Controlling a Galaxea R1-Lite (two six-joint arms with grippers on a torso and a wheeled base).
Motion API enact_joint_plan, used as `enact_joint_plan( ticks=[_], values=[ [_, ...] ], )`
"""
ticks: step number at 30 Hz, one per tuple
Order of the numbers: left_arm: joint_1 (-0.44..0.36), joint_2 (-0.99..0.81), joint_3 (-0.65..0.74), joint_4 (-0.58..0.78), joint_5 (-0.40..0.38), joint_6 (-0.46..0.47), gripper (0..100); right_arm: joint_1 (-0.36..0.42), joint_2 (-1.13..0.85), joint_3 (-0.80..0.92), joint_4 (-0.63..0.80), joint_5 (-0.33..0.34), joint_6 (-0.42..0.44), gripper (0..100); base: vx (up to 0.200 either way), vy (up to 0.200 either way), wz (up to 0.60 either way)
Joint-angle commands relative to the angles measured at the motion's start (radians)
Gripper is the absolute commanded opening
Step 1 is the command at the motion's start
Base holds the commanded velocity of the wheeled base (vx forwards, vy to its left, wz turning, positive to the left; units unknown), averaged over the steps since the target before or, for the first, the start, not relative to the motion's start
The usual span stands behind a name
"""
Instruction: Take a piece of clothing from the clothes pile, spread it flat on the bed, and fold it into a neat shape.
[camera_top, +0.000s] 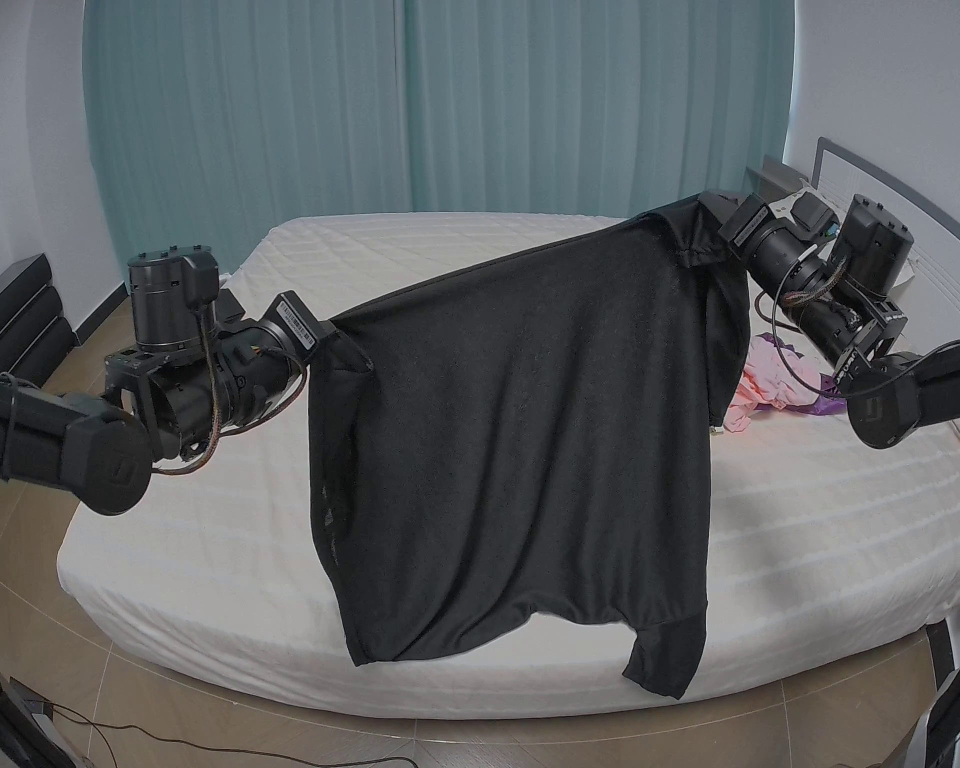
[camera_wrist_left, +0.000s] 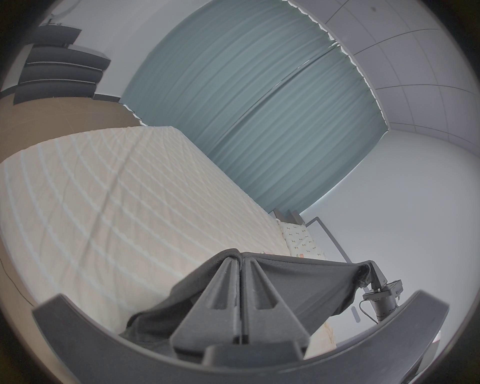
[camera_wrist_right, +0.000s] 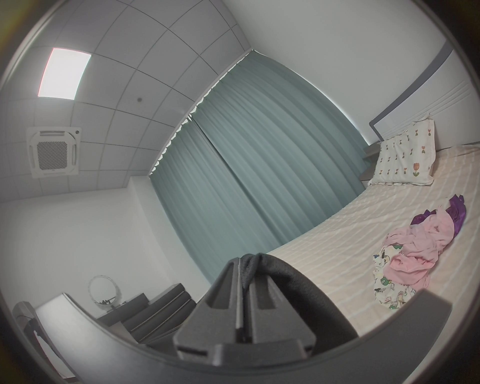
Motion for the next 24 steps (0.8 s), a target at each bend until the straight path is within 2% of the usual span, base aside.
enact_joint_plan(
  ticks=[1,7,13,16,21,22,23,24],
  values=[
    [0.010,0.097,-0.051,0.004,0.000,0.003,0,-0.007,0.075,-0.008,0.000,0.000,-0.013,0,0.200,0.000,0.00],
    [0.015,0.179,-0.091,0.006,0.001,0.068,0,-0.004,0.146,-0.025,-0.005,-0.003,-0.013,0,0.200,0.000,0.00],
    [0.015,0.283,-0.163,0.004,0.009,0.069,0,0.002,0.267,-0.072,-0.004,-0.024,-0.013,0,0.200,0.000,0.00],
    [0.016,0.307,-0.174,0.006,0.009,0.069,0,0.003,0.301,-0.087,-0.005,-0.035,-0.013,0,0.000,0.000,0.00],
    [0.026,0.429,-0.217,-0.003,0.014,0.071,0,0.007,0.422,-0.172,-0.007,-0.089,-0.013,0,0.000,0.000,0.00],
    [0.035,0.458,-0.237,0.000,0.015,0.071,0,0.007,0.444,-0.184,-0.007,-0.101,-0.013,100,0.000,0.000,0.00],
    [0.039,0.487,-0.261,0.004,0.023,0.069,0,0.011,0.467,-0.192,-0.007,-0.116,-0.013,100,0.000,0.000,0.00],
    [0.041,0.492,-0.266,0.004,0.024,0.069,100,0.013,0.468,-0.193,-0.007,-0.118,-0.013,100,0.000,0.000,0.00]
  ],
)
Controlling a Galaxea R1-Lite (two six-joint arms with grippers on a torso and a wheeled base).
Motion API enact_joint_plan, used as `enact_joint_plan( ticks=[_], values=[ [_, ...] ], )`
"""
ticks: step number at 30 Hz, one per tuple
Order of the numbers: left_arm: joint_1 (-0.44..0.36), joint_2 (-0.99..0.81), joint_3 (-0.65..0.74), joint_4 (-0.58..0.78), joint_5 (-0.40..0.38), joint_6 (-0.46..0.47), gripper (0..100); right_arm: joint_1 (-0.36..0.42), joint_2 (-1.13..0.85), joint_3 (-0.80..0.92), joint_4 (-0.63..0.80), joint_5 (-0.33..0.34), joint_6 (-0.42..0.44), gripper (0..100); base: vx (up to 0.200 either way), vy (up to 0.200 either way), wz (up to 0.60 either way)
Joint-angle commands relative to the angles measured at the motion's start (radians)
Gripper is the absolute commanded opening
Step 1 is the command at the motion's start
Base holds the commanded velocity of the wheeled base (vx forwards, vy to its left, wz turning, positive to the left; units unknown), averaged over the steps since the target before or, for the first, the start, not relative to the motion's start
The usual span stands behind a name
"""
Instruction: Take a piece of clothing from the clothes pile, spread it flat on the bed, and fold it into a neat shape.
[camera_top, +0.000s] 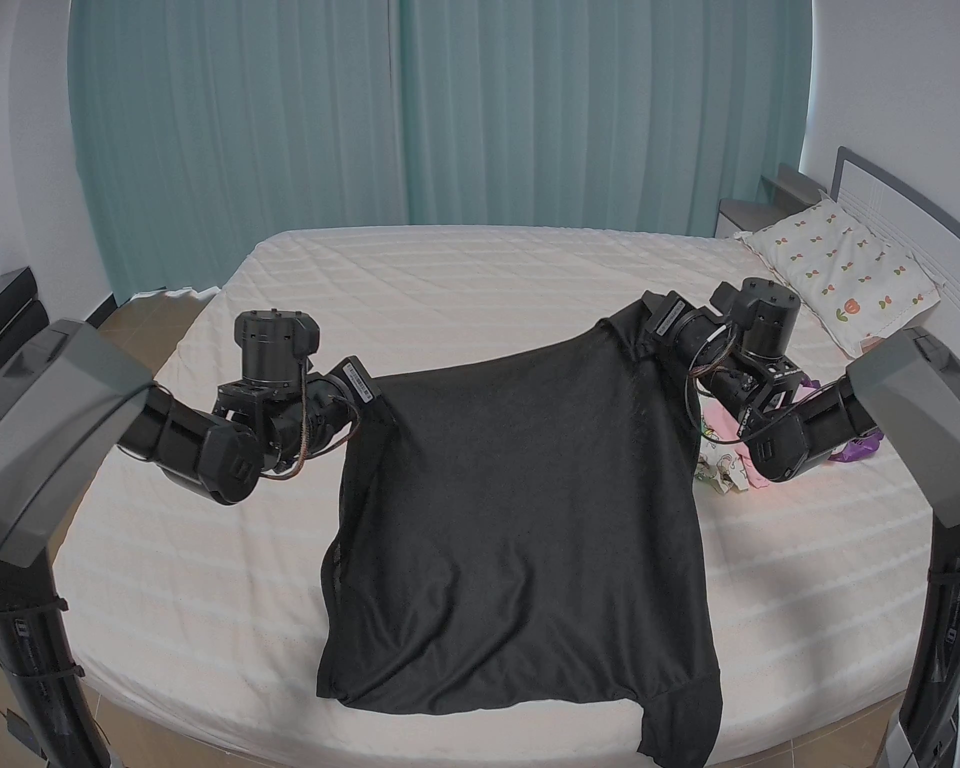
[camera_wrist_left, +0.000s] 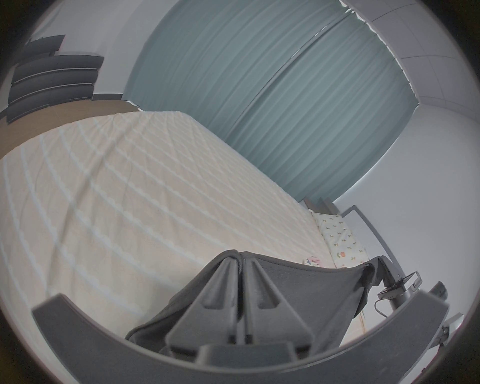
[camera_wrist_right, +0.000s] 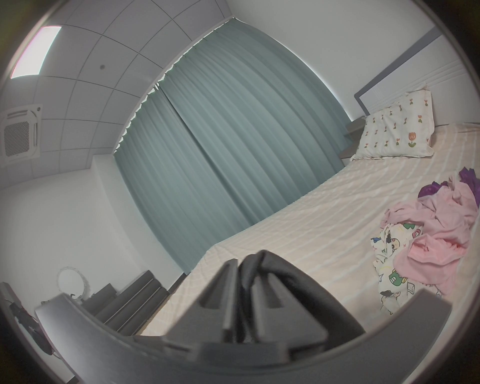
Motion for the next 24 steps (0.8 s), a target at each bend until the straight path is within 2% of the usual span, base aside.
enact_joint_plan(
  ticks=[1,3,4,6,8,10,18,22,24],
  values=[
    [0.023,0.175,-0.101,0.001,0.045,-0.004,100,0.022,0.145,-0.051,-0.003,-0.043,0.000,100,0.000,0.000,0.00],
    [0.028,0.209,-0.124,-0.004,0.087,-0.004,100,0.027,0.164,-0.054,-0.004,-0.046,0.000,100,0.000,0.000,0.00],
    [0.031,0.243,-0.153,-0.007,0.140,-0.001,100,0.030,0.184,-0.058,0.002,-0.047,-0.001,100,0.000,0.000,0.00],
    [0.034,0.283,-0.194,-0.007,0.194,0.001,100,0.021,0.210,-0.087,0.007,-0.063,-0.006,100,0.000,0.000,0.00],
    [0.037,0.296,-0.219,-0.001,0.229,-0.004,100,0.008,0.239,-0.146,0.025,-0.132,-0.011,100,0.000,0.000,0.00],
    [0.037,0.295,-0.217,0.001,0.229,-0.005,100,0.001,0.263,-0.182,0.048,-0.182,-0.011,100,0.000,0.000,0.00],
    [0.057,0.232,-0.171,0.007,0.223,-0.018,100,-0.027,0.262,-0.258,0.040,-0.210,0.035,100,0.000,0.000,0.00],
    [0.055,0.174,-0.093,0.005,0.195,-0.022,100,-0.021,0.234,-0.069,0.192,-0.185,0.002,100,0.000,0.000,0.00],
    [0.049,0.131,-0.036,0.005,0.175,-0.038,100,-0.018,0.205,0.012,0.197,-0.153,-0.020,100,0.000,0.000,0.00]
  ],
)
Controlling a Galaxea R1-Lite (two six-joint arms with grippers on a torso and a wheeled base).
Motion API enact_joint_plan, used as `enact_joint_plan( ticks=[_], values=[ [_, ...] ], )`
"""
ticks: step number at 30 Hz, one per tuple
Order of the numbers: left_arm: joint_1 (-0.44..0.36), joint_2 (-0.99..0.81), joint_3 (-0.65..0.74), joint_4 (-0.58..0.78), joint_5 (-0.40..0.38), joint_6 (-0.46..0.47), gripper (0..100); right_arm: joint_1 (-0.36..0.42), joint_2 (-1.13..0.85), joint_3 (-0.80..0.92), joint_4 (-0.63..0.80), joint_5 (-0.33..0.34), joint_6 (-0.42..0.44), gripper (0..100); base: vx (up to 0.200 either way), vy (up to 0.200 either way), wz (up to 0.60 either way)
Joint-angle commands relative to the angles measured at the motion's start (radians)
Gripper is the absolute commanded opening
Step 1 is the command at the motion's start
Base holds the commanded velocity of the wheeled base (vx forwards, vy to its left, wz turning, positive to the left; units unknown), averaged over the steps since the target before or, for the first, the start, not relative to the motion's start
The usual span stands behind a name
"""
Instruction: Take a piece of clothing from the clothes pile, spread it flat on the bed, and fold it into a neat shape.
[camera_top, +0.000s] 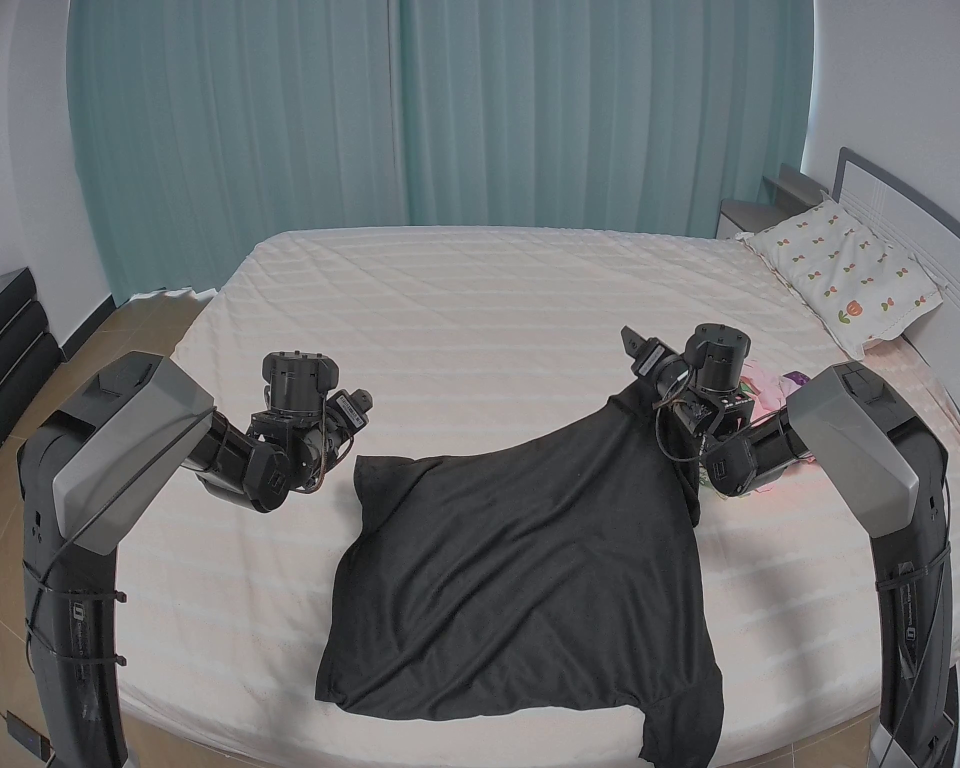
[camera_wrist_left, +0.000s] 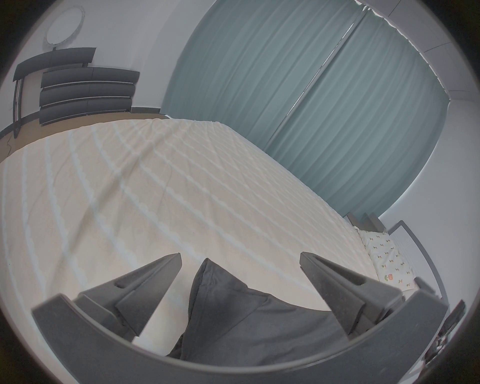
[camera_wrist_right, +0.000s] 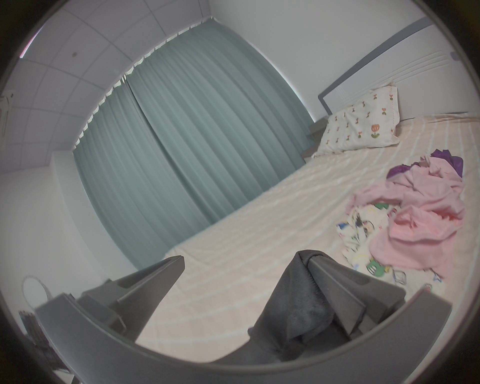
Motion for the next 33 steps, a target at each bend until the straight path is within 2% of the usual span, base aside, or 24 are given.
enact_joint_plan(
  ticks=[1,2,5,7,12,16,17,18,19,20,24,26,33],
  values=[
    [-0.005,-0.121,0.136,-0.001,-0.047,-0.025,100,0.005,-0.049,0.237,0.083,0.049,-0.040,100,0.000,0.000,0.00],
    [-0.006,-0.166,0.182,-0.001,-0.092,-0.036,100,0.004,-0.061,0.237,0.048,0.058,-0.039,100,0.000,0.000,0.00],
    [-0.006,-0.253,0.261,0.001,-0.173,-0.038,100,-0.010,-0.078,0.230,0.117,0.050,-0.035,100,0.000,0.000,0.00],
    [-0.008,-0.286,0.297,0.001,-0.202,-0.039,100,-0.024,-0.090,0.225,0.108,0.059,-0.012,100,0.000,0.000,0.00],
    [-0.022,-0.318,0.372,-0.002,-0.205,-0.047,100,-0.039,-0.149,0.297,0.116,0.110,0.078,100,0.000,0.000,0.00],
    [-0.019,-0.371,0.398,0.002,-0.218,-0.173,100,-0.061,-0.219,0.388,0.082,0.125,0.086,100,0.000,0.000,0.00],
    [-0.019,-0.382,0.412,0.002,-0.233,-0.197,100,-0.070,-0.244,0.412,0.102,0.148,0.084,100,0.000,0.000,0.00],
    [-0.019,-0.393,0.427,0.002,-0.248,-0.203,100,-0.076,-0.261,0.432,0.117,0.177,0.084,100,0.000,0.000,0.00],
    [-0.019,-0.393,0.427,0.002,-0.248,-0.203,100,-0.076,-0.261,0.432,0.117,0.177,0.084,100,0.000,0.000,0.00],
    [-0.019,-0.417,0.479,-0.001,-0.290,-0.205,100,-0.084,-0.291,0.466,0.183,0.231,0.086,100,0.000,0.000,0.00],
    [-0.019,-0.445,0.550,-0.002,-0.351,-0.211,100,-0.113,-0.324,0.506,0.258,0.265,0.083,100,0.000,0.000,0.00],
    [-0.019,-0.453,0.587,-0.004,-0.380,-0.226,100,-0.136,-0.327,0.529,0.346,0.311,0.067,100,0.000,0.000,0.00],
    [-0.020,-0.474,0.665,-0.007,-0.386,-0.237,100,-0.154,-0.348,0.563,0.352,0.323,0.113,100,0.000,0.000,0.00]
  ],
)
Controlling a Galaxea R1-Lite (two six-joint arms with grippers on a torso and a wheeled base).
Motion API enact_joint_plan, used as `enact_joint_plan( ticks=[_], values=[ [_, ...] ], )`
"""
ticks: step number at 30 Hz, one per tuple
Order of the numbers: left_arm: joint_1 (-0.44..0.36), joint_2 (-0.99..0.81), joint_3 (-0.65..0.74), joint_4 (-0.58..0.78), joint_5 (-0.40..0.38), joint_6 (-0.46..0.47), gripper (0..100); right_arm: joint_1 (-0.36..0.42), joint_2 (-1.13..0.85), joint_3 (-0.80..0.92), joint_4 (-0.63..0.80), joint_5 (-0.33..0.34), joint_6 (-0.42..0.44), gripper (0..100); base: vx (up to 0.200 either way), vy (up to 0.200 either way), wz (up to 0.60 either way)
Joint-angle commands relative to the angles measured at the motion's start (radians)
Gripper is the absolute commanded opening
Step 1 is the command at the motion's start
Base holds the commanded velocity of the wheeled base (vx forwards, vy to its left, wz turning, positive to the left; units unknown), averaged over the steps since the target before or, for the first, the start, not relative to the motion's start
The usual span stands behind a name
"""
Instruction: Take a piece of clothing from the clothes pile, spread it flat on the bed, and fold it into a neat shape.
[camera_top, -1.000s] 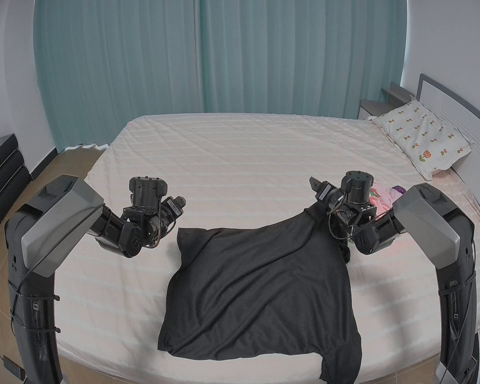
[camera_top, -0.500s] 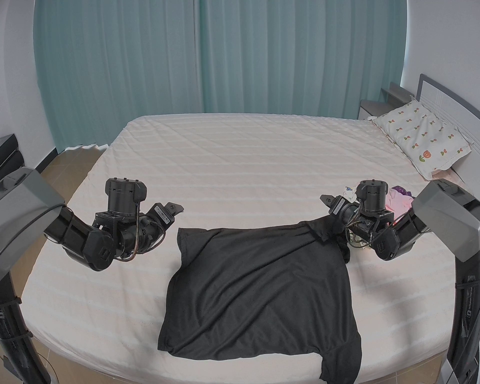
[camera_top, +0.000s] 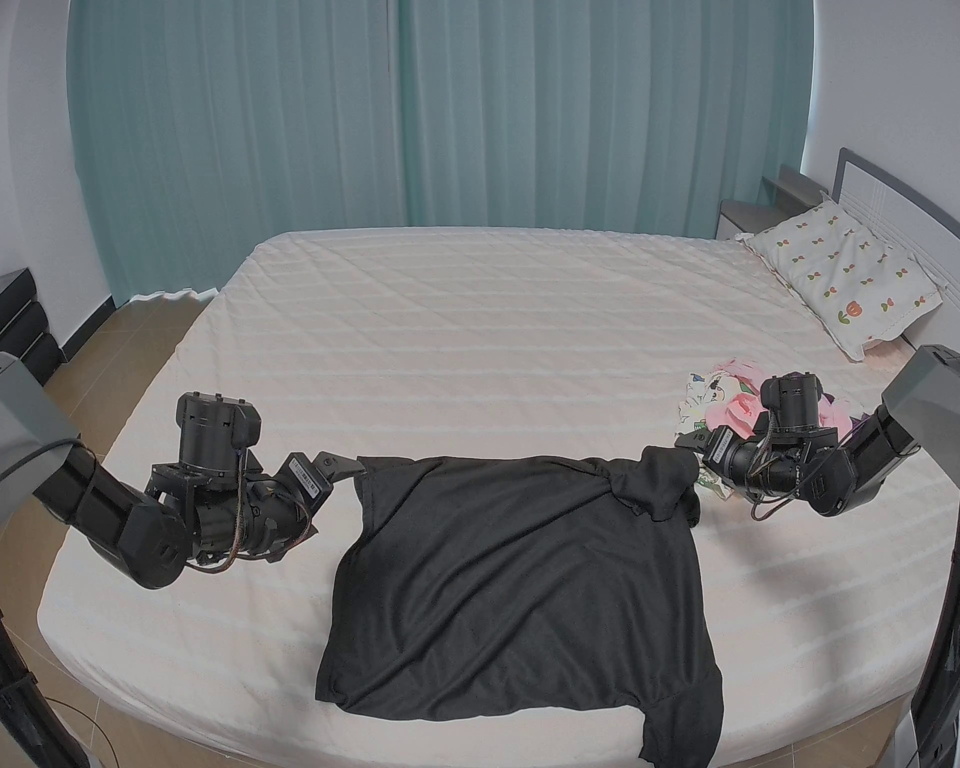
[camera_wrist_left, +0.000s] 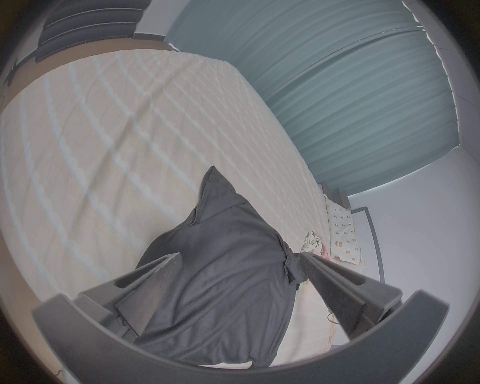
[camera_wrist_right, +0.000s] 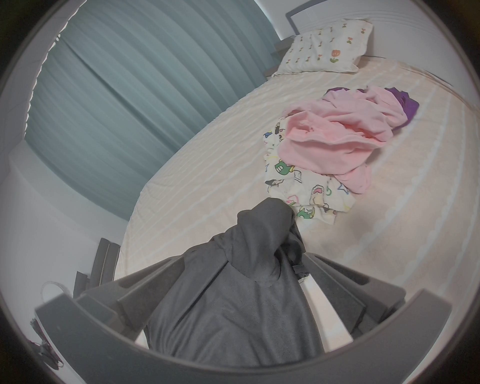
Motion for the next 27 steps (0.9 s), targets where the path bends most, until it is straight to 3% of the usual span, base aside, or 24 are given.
enact_joint_plan(
  ticks=[1,4,7,12,14,15,19,22,23,27],
  values=[
    [-0.003,-0.036,0.067,-0.003,-0.007,0.000,100,-0.007,-0.052,0.075,-0.001,0.004,0.012,100,0.000,0.000,0.00],
    [-0.003,-0.038,0.097,-0.005,-0.013,-0.002,100,0.002,-0.075,0.156,-0.003,0.006,0.001,100,0.000,0.000,0.00],
    [-0.011,-0.041,0.177,-0.005,-0.076,-0.008,100,0.032,-0.128,0.328,-0.073,-0.003,0.014,100,0.000,0.000,0.00],
    [-0.011,-0.025,0.271,-0.014,-0.097,-0.006,100,0.026,-0.139,0.646,-0.369,0.027,0.024,100,0.000,0.000,0.00],
    [-0.011,-0.015,0.277,-0.022,-0.096,-0.002,100,0.026,-0.124,0.676,-0.422,0.038,0.030,100,0.000,0.000,0.00],
    [-0.012,0.007,0.301,-0.048,-0.085,0.003,100,0.025,-0.081,0.733,-0.553,0.061,0.049,100,0.000,0.000,0.00],
    [-0.049,0.051,0.403,-0.109,-0.080,0.044,100,0.039,0.000,0.802,-0.719,0.067,0.050,100,0.000,0.000,0.00],
    [-0.063,0.081,0.424,-0.144,-0.057,0.084,100,0.051,0.019,0.804,-0.741,0.066,0.050,100,0.000,0.000,0.00],
    [-0.074,0.125,0.446,-0.203,0.001,0.130,100,0.057,0.025,0.807,-0.744,0.069,0.050,100,0.000,0.000,0.00],
    [-0.083,0.193,0.467,-0.290,0.044,0.148,100,0.060,0.027,0.807,-0.747,0.069,0.050,100,0.000,0.000,0.00]
  ],
)
